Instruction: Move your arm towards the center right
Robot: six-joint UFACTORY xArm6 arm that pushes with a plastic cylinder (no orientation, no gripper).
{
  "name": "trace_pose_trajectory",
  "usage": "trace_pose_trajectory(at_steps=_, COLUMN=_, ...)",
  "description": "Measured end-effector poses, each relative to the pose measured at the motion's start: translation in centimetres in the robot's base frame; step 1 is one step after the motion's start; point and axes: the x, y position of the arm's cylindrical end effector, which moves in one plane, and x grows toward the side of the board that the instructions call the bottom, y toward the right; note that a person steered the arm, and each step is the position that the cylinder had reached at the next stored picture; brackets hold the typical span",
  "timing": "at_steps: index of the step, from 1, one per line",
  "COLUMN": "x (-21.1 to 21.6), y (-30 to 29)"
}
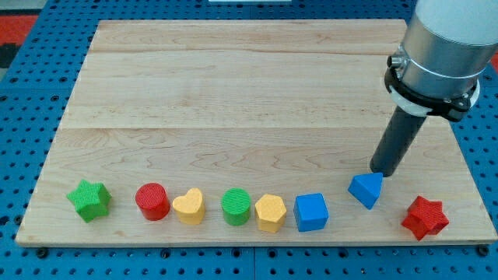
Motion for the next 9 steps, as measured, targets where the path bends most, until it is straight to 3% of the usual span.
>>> trace_pose_trajectory(at_steps=3, x=0.8, y=-2.0)
trace_pose_trajectory(at_steps=6, x=4.8, y=-2.4)
trace_pose_trajectory(at_steps=7, x=3.4, y=-2.2)
trace_pose_trajectory(at_steps=8, x=-1.1, y=-0.6)
trace_pose_trajectory(at_steps=9, x=-1.5, y=-0.5)
